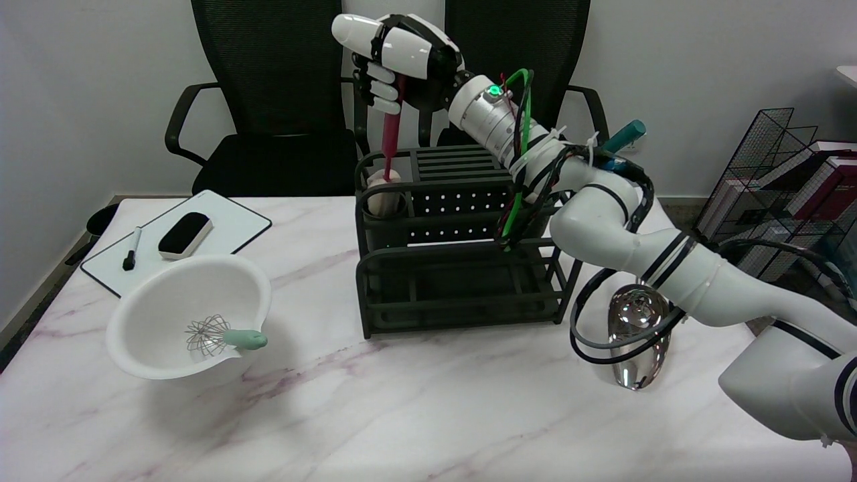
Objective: Place the pink sponge bottle brush into the kitchen storage rack.
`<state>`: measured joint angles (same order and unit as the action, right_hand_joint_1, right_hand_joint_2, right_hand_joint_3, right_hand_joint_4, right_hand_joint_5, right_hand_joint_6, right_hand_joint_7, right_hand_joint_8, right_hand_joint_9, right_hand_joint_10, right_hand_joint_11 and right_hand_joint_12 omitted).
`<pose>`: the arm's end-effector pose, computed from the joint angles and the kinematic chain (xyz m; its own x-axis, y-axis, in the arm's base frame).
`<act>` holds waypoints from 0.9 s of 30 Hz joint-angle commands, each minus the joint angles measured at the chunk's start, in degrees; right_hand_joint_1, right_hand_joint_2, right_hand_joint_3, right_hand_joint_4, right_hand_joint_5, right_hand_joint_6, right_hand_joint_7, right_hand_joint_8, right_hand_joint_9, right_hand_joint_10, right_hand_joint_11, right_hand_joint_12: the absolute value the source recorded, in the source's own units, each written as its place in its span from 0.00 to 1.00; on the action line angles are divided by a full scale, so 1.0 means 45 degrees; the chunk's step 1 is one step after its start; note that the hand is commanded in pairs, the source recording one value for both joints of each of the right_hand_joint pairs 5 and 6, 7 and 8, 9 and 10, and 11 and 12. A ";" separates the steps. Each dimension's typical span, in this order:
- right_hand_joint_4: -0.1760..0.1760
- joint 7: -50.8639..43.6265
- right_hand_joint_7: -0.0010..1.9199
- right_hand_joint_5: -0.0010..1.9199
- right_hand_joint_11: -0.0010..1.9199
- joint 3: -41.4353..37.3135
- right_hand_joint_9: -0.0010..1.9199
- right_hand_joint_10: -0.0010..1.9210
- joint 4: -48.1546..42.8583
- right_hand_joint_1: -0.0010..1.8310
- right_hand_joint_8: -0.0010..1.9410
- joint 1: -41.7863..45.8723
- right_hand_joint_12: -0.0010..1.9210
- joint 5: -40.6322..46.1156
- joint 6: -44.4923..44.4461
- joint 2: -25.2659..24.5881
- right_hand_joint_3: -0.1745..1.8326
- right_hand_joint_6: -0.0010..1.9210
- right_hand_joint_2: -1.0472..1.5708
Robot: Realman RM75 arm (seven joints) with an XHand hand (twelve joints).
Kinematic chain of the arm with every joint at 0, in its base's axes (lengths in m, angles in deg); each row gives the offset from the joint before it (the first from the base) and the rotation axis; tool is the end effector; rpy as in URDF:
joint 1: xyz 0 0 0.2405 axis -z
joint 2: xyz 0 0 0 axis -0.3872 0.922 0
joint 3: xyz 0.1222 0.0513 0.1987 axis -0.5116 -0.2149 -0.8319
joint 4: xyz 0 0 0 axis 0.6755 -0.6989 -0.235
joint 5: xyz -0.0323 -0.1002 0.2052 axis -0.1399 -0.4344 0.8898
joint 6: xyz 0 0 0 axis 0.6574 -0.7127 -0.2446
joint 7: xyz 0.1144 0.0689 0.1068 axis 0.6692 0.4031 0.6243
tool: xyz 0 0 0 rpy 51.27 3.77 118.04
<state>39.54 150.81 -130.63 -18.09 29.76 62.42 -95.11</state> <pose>-0.0694 -0.4940 0.1977 -0.0167 -0.4354 0.9001 -0.9457 -0.2855 -0.1556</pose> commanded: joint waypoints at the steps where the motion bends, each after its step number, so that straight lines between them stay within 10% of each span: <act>1: 0.50 0.0071 1.00 1.00 1.00 0.0183 1.00 1.00 0.0484 0.54 0.99 -0.0078 1.00 -0.0533 0.0052 -0.0119 0.25 1.00 1.00; 24: 0.50 0.0045 1.00 1.00 1.00 0.0228 1.00 1.00 0.1634 0.52 0.99 0.0082 1.00 -0.0533 -0.0515 -0.1017 0.26 1.00 1.00; 27: 0.50 0.0000 1.00 0.86 0.95 0.0228 0.99 0.99 0.1634 0.49 0.99 0.0100 0.95 -0.0533 -0.0683 -0.1017 0.36 0.86 1.00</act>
<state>39.73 151.69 -125.53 -17.92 27.64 61.60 -98.20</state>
